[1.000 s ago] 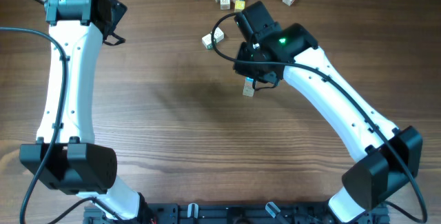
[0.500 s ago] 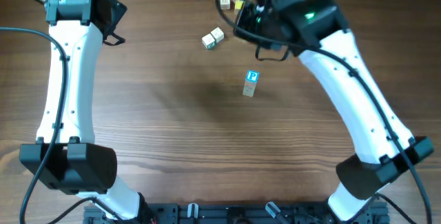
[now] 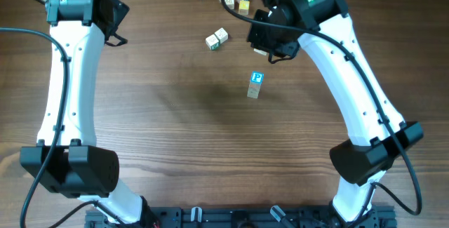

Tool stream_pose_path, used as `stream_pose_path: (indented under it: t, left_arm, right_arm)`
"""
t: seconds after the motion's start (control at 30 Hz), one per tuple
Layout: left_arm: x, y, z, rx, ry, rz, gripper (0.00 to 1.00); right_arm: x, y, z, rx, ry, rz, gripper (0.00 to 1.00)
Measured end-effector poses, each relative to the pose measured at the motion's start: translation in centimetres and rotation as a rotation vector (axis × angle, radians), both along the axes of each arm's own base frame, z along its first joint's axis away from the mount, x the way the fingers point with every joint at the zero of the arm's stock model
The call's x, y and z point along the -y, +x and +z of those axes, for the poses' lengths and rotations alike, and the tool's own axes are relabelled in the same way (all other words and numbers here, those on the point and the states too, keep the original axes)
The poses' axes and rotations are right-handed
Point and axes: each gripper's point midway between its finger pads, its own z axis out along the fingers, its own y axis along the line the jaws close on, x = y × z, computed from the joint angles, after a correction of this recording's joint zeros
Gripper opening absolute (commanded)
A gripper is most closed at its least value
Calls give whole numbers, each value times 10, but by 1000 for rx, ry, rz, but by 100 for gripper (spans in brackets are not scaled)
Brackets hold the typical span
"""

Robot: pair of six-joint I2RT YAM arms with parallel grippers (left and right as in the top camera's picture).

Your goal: Form a tower

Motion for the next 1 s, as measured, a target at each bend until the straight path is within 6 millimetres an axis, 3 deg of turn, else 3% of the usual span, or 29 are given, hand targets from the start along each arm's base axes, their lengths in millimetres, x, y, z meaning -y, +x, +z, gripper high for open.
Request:
stream_pose_path:
  t: [0.13, 0.3, 0.6, 0.73, 0.9, 1.0]
  left_arm:
    - [0, 0, 0, 0, 0, 0, 100]
    - [0, 0, 0, 0, 0, 0, 100]
    - [0, 0, 0, 0, 0, 0, 100]
    - [0, 0, 0, 0, 0, 0, 100]
    - [0, 0, 0, 0, 0, 0, 100]
    - [0, 0, 0, 0, 0, 0, 100]
  right_arm:
    - [-3, 1, -16, -40, -16, 5, 26]
    - [-4, -4, -54, -170, -63, 13, 26]
    - [-11, -23, -60, -263, -20, 39, 29]
    - [-13, -36, -82, -350, -11, 46, 25]
    - [-22, -25, -85, -312, 23, 63, 15]
    - [-20, -22, -83, -295, 20, 90, 15]
